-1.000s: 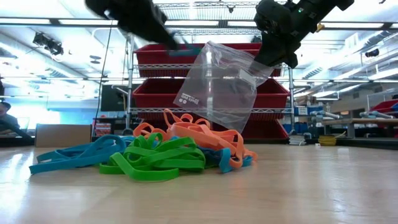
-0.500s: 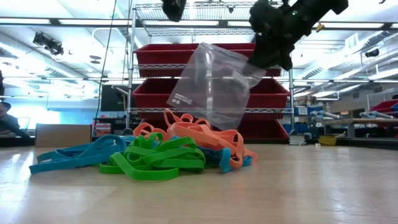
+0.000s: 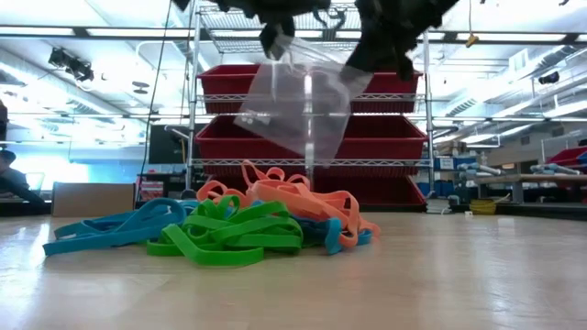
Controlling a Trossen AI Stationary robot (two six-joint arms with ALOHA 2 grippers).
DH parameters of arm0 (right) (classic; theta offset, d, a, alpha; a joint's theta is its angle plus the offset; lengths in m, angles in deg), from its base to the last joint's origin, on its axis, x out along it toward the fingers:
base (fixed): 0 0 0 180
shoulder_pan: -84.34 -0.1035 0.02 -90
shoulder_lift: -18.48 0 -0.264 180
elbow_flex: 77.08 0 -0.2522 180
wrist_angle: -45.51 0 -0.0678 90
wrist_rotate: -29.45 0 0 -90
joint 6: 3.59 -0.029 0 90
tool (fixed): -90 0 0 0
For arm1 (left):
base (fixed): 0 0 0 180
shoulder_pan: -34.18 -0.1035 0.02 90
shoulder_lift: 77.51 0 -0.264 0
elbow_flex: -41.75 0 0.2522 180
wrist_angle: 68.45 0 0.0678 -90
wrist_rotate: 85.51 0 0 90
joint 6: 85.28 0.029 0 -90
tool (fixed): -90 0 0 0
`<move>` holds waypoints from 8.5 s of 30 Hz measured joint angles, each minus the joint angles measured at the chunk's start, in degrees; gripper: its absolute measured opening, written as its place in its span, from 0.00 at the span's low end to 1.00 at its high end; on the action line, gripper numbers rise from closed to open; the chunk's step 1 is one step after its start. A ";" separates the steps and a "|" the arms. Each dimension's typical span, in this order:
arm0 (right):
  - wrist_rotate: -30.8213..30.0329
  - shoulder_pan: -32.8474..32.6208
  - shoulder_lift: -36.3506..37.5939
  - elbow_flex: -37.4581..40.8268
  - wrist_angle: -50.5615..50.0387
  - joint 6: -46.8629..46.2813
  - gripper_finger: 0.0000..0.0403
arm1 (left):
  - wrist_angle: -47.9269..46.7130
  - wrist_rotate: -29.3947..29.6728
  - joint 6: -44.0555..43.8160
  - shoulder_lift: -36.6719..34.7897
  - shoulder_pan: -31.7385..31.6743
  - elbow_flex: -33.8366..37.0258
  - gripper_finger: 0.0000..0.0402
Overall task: Sort rubber bands
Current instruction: Put the blue rubber band into the transparent zip bag
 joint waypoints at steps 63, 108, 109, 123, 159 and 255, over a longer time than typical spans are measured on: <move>4.47 -0.69 -16.72 -30.55 -33.46 0.54 0.00 | -57.37 18.28 14.90 3.62 2.93 -29.90 0.42; 21.30 11.93 -16.63 -26.64 -42.51 4.89 0.00 | 2.60 18.82 27.23 18.95 3.14 16.89 0.25; 21.12 12.00 -16.51 -26.64 -42.83 4.95 0.00 | 2.30 18.40 27.98 19.12 3.10 16.82 0.19; 11.76 14.82 -13.17 -26.66 -56.34 3.52 0.00 | 0.10 17.53 28.26 16.67 3.15 17.16 0.01; 22.81 10.00 -13.03 -12.61 -22.73 -0.76 0.00 | -27.95 26.82 33.21 9.09 0.23 -11.49 0.00; 23.27 11.46 4.13 2.15 -18.75 -2.02 0.00 | -24.79 28.50 30.46 -8.91 8.81 2.59 0.00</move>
